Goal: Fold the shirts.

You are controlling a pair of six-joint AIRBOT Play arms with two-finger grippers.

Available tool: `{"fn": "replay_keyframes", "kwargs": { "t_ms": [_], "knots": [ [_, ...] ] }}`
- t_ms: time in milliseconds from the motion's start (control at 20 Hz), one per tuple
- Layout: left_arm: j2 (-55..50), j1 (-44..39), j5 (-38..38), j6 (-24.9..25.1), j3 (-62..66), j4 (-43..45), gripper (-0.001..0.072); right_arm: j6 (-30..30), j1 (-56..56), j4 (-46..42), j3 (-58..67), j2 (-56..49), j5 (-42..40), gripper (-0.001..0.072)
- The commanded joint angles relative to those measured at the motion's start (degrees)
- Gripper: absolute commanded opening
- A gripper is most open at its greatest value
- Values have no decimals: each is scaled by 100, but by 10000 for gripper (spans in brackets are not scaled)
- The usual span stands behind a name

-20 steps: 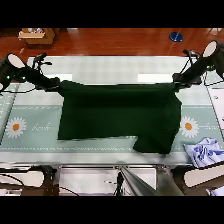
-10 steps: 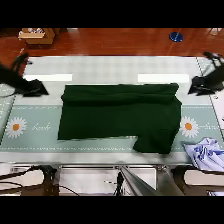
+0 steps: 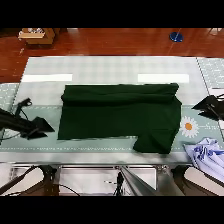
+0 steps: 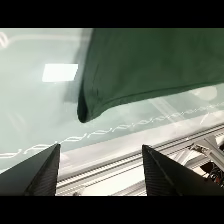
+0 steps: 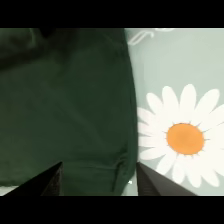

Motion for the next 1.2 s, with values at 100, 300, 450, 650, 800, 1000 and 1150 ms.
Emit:
{"fn": "replay_keyframes", "kwargs": {
  "t_ms": [100,300,450,650,800,1000,1150],
  "knots": [
    [81,-133,743,72,-739,-111,614,-129,-125,391,-345,157,-184,545],
    [-142,-525,1576,70,-811,-555,596,-131,-125,400,-345,160,-136,545],
    [-334,-835,2050,76,-809,-800,54,-105,-125,398,-345,284,-85,545],
    [-330,-807,1904,216,-809,-708,31,-33,-129,-216,-501,511,133,547],
    [-330,-704,1727,422,-809,-710,31,-39,-125,-205,-1189,516,341,547],
    [-330,-704,1757,420,-809,-713,31,-63,-125,-330,-1829,516,245,546],
    [-330,-704,1786,422,-809,-713,31,-9,-125,-595,-1967,514,136,545]
  ]
}}
